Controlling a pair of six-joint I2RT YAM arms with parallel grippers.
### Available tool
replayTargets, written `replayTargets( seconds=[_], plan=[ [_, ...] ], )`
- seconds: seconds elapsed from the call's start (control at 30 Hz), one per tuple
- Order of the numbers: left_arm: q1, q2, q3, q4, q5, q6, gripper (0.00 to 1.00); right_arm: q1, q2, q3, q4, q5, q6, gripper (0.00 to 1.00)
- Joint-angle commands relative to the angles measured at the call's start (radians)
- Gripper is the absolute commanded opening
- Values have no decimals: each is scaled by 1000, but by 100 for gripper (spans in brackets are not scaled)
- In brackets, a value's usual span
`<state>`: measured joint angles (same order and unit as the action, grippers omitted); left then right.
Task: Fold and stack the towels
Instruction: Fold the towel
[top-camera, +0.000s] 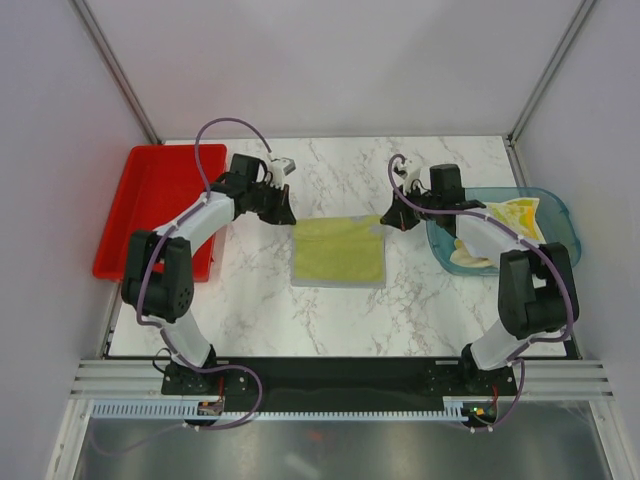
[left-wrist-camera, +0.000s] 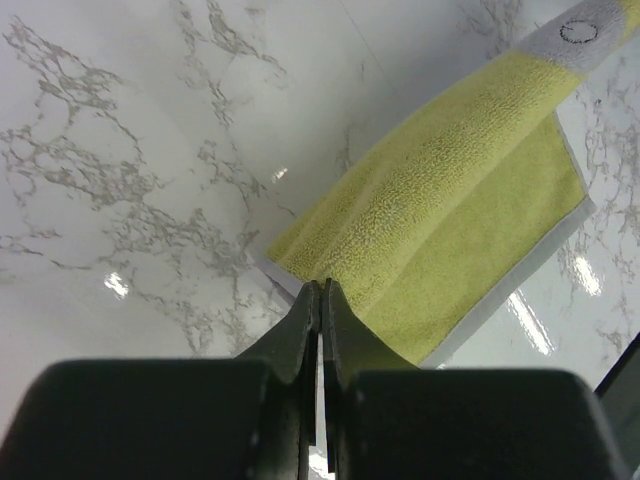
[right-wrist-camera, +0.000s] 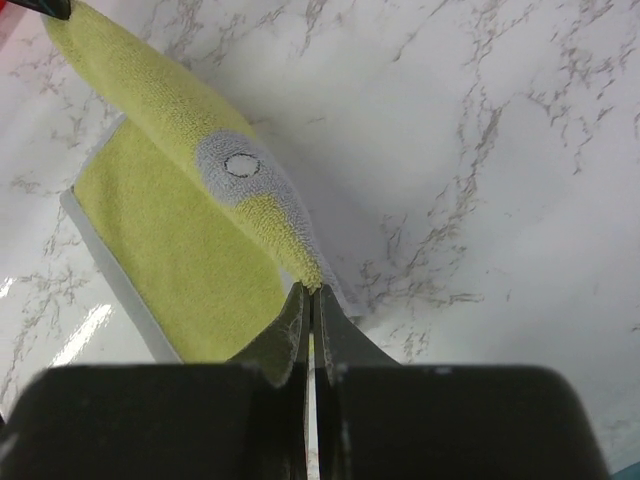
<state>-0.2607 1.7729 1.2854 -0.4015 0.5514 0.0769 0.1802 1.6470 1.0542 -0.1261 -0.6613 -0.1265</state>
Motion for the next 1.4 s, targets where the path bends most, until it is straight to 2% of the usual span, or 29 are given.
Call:
replayTargets(
  seconds=[0.0, 0.43, 0.6, 1.03, 1.37],
  plan=[
    [-23, -87, -58, 44, -30, -45, 2, 33, -81, -46, 23, 28, 8, 0],
    [-92, -251, -251, 75, -162, -124, 3, 76, -202, -215, 20, 161, 126, 0],
    [-109, -293, -305, 76, -165, -147, 4, 96, -237, -263, 22, 178, 209, 0],
    [-183, -351, -376, 56, -267, -200, 5, 160, -305, -370, 6, 230, 292, 1],
    [-209, -372, -422, 33, -288, -259, 6, 162, -329, -407, -21, 269, 363, 1]
  ],
)
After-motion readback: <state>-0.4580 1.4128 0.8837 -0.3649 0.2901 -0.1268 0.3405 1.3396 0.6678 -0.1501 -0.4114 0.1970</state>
